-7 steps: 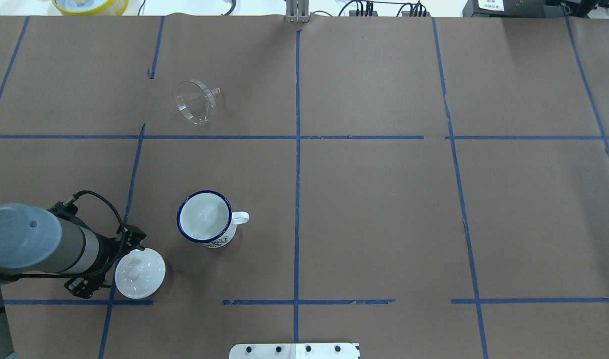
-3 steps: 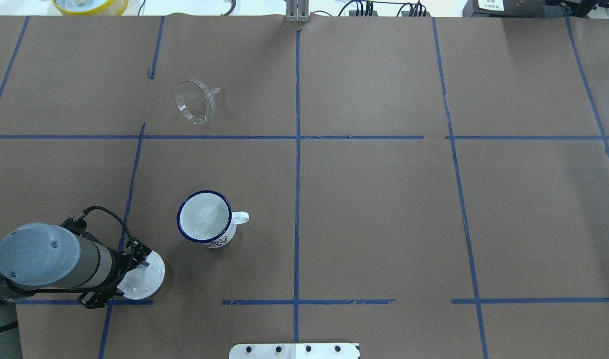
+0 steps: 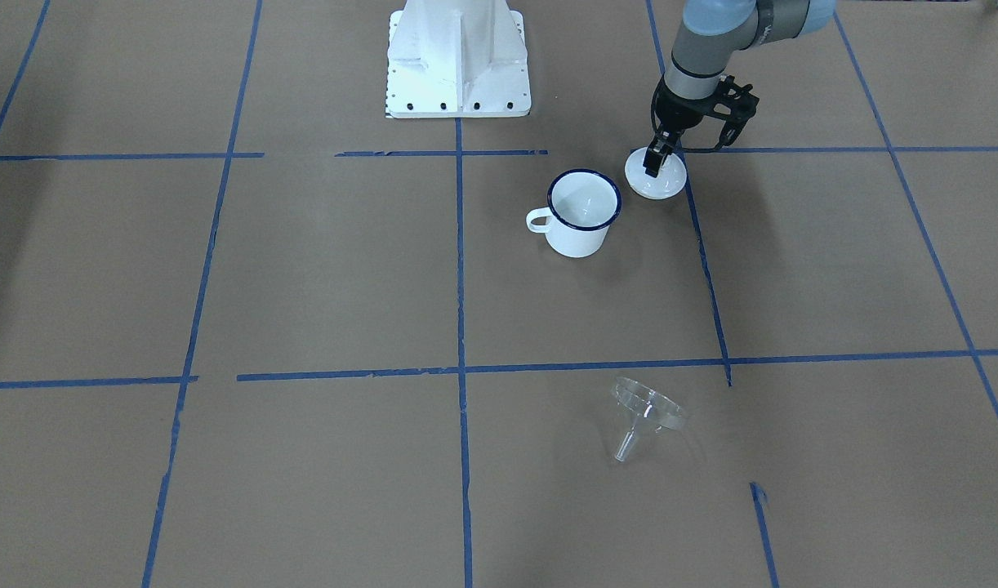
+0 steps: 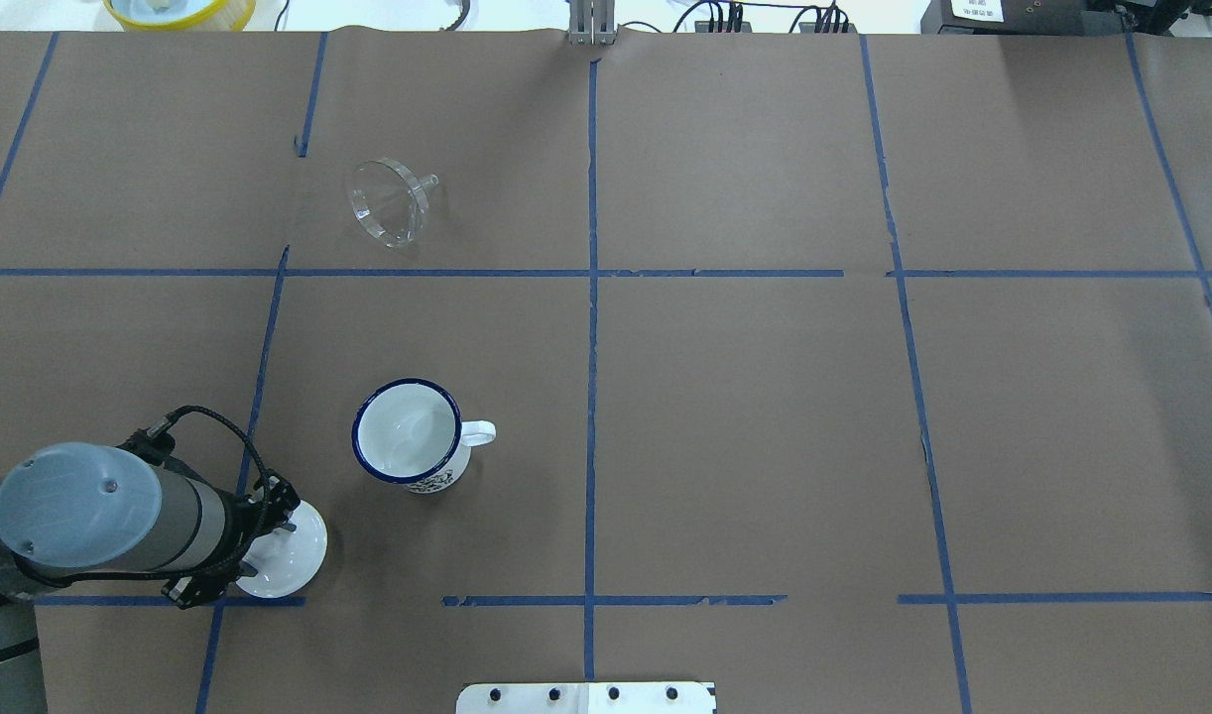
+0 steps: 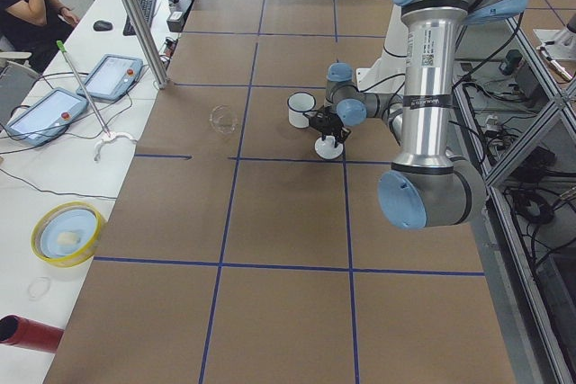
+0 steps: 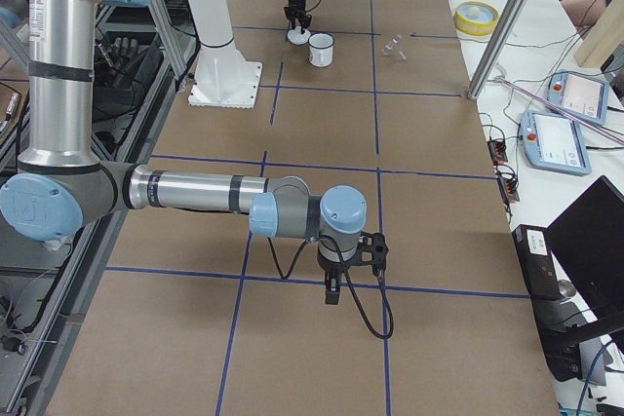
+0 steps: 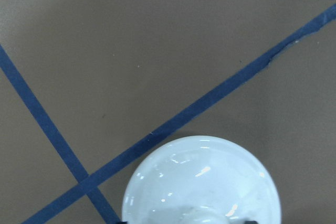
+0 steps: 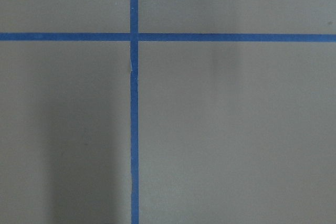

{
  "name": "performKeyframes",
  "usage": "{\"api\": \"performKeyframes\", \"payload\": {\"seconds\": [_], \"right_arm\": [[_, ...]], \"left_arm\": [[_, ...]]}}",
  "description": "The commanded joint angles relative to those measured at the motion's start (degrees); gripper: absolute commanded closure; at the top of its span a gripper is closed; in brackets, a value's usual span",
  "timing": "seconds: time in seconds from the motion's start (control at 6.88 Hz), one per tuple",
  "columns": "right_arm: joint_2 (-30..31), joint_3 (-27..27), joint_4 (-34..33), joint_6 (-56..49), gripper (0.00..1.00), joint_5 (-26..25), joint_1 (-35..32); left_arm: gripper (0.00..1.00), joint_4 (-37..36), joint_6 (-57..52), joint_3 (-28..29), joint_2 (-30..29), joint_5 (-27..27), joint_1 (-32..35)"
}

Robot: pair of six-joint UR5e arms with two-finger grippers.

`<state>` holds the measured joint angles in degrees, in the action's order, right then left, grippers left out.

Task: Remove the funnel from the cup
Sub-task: 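Move the left gripper to the white saucer and grasp it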

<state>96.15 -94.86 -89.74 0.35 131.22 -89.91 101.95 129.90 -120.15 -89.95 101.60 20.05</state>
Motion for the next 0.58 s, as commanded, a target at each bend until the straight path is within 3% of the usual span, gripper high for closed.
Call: {"api": "performKeyframes", "payload": {"seconds": [0.0,0.29,0.44], "right_arm": [[0.0,-0.1,0.0,0.0,0.0,0.0,0.0],[0.0,-0.1,0.0,0.0,0.0,0.0,0.0],[0.0,-0.1,0.0,0.0,0.0,0.0,0.0]], "left_arm": [[1.0,-0.1,-0.1,-2.1,0.0,-0.3,0.8],[1.0,-0.2,-0.2,-2.9,0.1,-0.3,1.7],[1.0,-4.1,-0.3,-6.5,0.0,-0.3,3.1]]}}
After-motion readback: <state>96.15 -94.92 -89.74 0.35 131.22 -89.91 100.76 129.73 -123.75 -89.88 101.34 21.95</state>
